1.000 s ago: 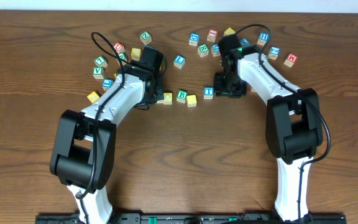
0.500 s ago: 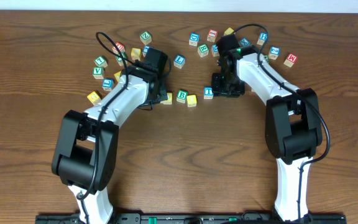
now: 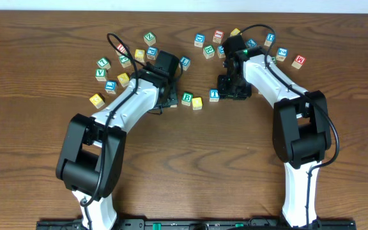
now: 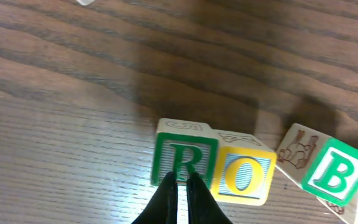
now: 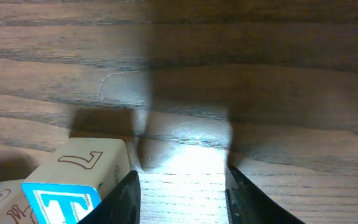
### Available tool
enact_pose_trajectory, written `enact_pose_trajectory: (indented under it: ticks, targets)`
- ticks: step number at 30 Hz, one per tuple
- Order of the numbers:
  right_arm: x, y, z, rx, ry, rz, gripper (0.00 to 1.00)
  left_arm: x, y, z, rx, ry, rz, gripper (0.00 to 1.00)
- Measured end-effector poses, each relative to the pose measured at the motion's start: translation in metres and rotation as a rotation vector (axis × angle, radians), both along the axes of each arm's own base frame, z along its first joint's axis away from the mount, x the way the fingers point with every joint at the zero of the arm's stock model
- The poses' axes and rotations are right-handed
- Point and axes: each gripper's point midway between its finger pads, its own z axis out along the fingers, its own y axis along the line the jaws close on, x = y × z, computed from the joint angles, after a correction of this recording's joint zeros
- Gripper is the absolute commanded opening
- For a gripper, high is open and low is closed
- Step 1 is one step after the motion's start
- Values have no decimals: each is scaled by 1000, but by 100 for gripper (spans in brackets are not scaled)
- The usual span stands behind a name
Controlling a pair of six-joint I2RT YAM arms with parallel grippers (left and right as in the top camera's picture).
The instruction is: Spell out ROBOT
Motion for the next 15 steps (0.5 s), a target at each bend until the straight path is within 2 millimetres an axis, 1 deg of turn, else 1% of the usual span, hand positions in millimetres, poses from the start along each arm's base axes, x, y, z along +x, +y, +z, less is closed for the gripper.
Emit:
enact_pose_trajectory:
  ticks: [5,9,12,15]
  targets:
    - [0,0,0,0,0,4,40,4,-3,1,-1,-19,-25,7]
    - [0,0,0,0,-2,10,41,12,-5,4,6,-55,-111,7]
    - [0,0,0,0,-2,14,42,15,0,4,18,-59,-155,7]
    - [1,0,0,1,-6,17,42,19,12,4,29,-59,-160,7]
